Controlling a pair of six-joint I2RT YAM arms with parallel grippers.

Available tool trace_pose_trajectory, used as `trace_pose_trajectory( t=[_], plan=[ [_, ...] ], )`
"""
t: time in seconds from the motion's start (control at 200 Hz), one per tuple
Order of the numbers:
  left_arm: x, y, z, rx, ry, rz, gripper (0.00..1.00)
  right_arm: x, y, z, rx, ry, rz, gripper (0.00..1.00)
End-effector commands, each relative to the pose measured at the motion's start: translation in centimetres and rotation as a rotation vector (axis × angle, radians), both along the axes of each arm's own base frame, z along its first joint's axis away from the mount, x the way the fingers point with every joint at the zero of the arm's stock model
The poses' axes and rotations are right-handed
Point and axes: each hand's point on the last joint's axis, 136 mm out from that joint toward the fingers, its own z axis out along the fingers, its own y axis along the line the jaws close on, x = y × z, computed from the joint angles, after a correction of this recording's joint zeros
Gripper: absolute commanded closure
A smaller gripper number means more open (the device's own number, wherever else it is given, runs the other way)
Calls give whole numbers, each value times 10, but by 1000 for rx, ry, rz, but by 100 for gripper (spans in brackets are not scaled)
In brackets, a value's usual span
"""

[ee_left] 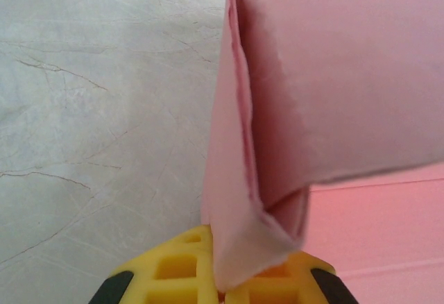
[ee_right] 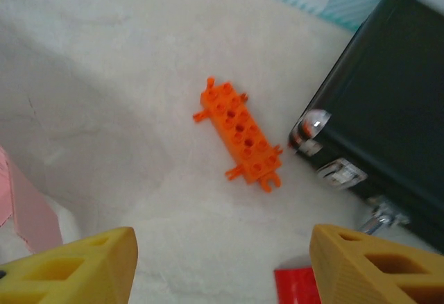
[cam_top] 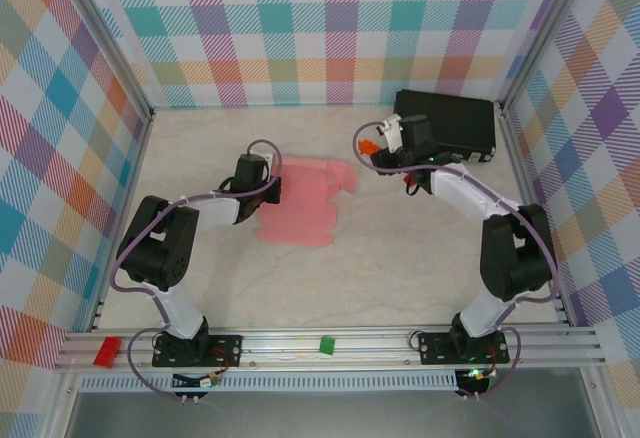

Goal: Fold the paper box

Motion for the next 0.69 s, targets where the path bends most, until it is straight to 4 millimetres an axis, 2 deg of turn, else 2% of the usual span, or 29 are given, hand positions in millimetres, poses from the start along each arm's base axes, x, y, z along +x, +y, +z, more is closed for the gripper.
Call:
trace_pose_trajectory(
  t=[0.0,0.23,0.355,0.425,0.69],
  plan=[
    [-1,-4,8,-6,-27,-2,99,-5,18,-17,97,128,42,34],
    [-2,-4,7,-7,-24,-1,99,10,38,-50,122,247,105,40],
    [-3,-3,6,-5,-21,0,99,15,48,-60,142,296,135,47],
    [-3,-2,6,-4,-22,4,99,13,53,-64,159,322,154,50],
    [-3,-1,6,0,-19,12,99,-6,71,-76,181,386,236,52]
  ],
)
